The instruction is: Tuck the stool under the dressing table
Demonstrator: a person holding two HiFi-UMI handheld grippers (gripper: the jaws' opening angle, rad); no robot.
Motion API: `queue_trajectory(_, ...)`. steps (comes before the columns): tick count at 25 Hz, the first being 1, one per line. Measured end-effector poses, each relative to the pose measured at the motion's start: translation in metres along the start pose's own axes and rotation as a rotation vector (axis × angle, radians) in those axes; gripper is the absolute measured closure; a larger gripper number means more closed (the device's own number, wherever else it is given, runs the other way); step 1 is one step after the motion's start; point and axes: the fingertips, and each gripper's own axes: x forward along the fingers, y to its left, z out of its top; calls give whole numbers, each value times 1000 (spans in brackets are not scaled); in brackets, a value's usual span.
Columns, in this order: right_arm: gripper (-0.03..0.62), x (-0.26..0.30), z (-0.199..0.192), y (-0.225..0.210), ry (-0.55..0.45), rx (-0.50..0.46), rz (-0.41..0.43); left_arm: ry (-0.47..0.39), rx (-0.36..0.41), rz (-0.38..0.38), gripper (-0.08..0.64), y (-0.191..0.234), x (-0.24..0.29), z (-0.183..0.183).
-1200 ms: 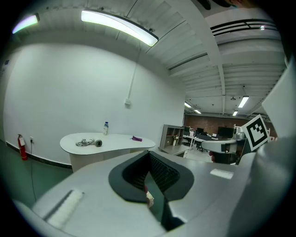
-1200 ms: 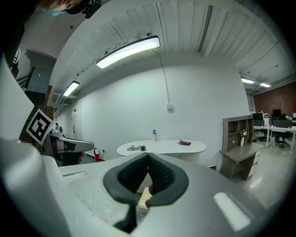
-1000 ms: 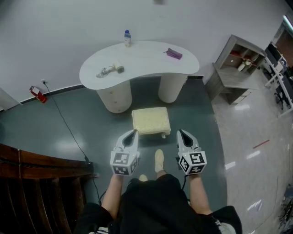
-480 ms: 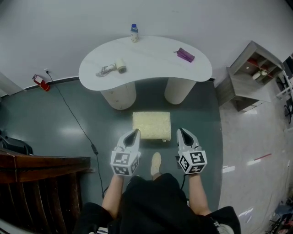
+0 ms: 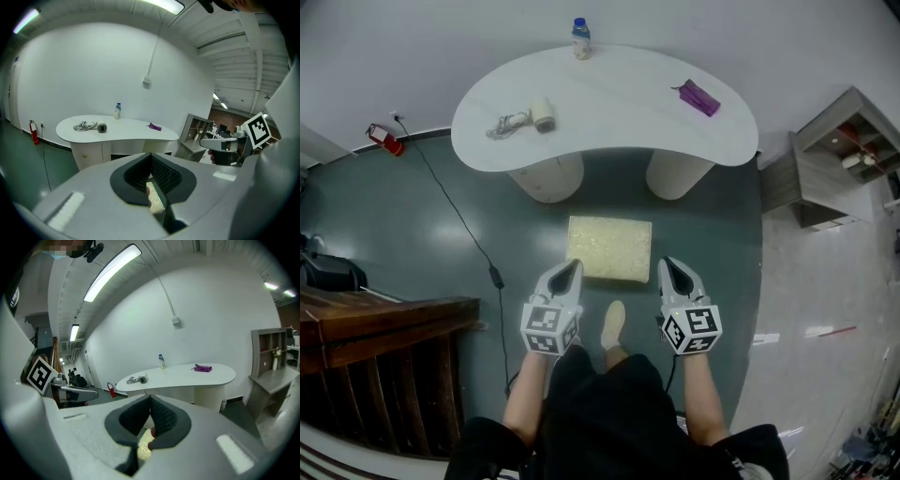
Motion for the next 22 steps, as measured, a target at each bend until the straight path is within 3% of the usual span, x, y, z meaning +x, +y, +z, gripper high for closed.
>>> queue_trajectory(8, 589, 63, -41, -27, 66, 29, -18, 70, 3, -4, 554, 35, 66, -40)
queue_trajectory(16, 589, 126, -111, -74, 137, 99, -116, 170, -20, -33, 554, 79, 137, -101)
queue_trajectory(22, 589, 174, -171, -93, 198, 105, -128, 221, -35, -54, 554, 114, 188, -153)
